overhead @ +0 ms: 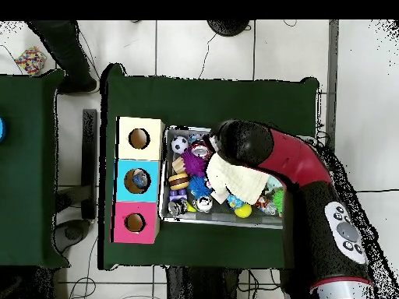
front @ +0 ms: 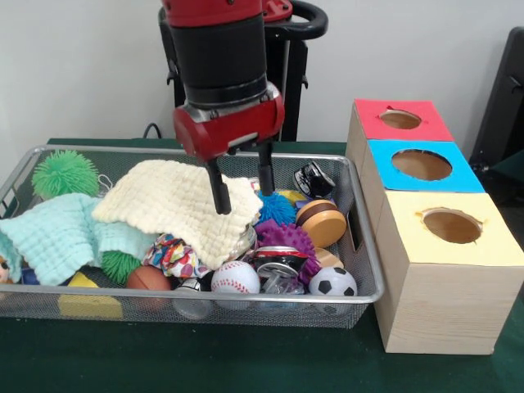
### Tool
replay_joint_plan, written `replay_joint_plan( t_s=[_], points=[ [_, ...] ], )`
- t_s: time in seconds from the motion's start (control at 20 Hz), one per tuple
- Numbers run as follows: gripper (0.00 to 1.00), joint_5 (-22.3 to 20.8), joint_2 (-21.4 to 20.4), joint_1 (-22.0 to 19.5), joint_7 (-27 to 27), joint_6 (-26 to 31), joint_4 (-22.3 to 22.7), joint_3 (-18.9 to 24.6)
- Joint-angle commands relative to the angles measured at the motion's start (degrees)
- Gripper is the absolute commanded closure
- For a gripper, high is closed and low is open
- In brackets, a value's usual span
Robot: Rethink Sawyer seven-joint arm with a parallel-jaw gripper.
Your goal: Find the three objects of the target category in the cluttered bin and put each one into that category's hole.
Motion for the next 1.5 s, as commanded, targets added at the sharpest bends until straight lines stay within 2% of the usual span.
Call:
replay_joint_plan(
  t_s=[0.05, 0.3, 0.55, 0.9, 1.05, 1.25, 1.4, 1.5],
  points=[
    [0.0, 6.66, -0.76, 0.46, 22.41, -2.98, 6.9, -1.41],
    [0.0, 8.99, -1.42, 0.23, 23.49, -5.36, 10.0, -0.9],
    [0.0, 12.19, -0.28, 3.69, 32.46, -5.13, 9.63, -6.9],
    [0.0, 12.33, -0.14, 6.84, 35.74, -5.24, 9.01, -11.48],
    [0.0, 12.54, -0.93, 6.98, 35.65, -5.44, 10.17, -11.1],
    [0.0, 11.74, -1.49, 8.74, 37.97, -5.52, 10.88, -13.09],
    [0.0, 11.26, -2.04, 7.56, 35.54, -7.56, 13.65, -10.59],
    [0.0, 12.07, -1.94, 7.21, 36.11, -9.45, 15.08, -9.2]
  ],
)
